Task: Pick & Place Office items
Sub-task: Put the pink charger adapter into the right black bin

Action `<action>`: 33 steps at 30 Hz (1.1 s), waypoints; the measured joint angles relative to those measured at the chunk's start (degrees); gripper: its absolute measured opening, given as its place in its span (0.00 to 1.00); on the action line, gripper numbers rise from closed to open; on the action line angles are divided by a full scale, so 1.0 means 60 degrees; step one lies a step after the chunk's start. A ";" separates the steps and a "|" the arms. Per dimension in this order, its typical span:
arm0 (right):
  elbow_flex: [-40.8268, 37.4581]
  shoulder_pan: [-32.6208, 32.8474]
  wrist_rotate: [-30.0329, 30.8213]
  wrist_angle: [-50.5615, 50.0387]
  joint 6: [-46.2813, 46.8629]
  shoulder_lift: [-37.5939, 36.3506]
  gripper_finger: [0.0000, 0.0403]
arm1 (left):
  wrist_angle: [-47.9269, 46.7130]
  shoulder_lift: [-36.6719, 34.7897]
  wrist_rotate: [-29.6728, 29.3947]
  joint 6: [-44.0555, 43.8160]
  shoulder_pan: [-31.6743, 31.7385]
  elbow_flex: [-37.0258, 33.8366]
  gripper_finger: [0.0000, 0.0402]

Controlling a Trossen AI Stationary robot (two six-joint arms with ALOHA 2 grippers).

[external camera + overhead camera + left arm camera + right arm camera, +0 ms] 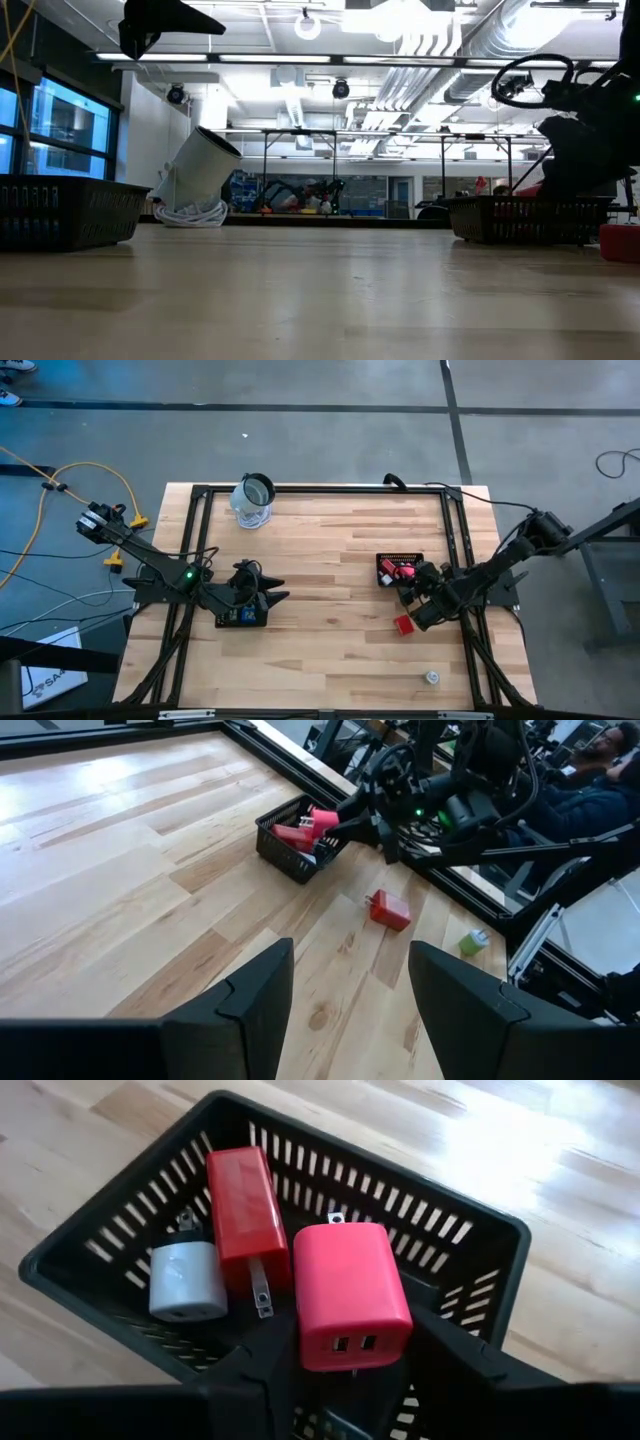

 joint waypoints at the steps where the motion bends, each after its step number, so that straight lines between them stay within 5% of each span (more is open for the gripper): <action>1: 0.0000 0.0000 -0.0018 0.0003 0.0007 0.0005 0.36 | 0.0000 0.0000 0.0001 0.0000 0.0000 0.0000 0.48; 21: 0.0007 0.0000 -0.0210 0.0106 -0.0004 0.0001 0.48 | 0.0004 0.0000 0.0000 0.0001 0.0000 0.0000 0.48; 33: 0.0007 0.0000 0.0563 0.0156 -0.0077 -0.0106 0.49 | 0.0004 0.0000 0.0001 0.0001 0.0000 0.0000 0.48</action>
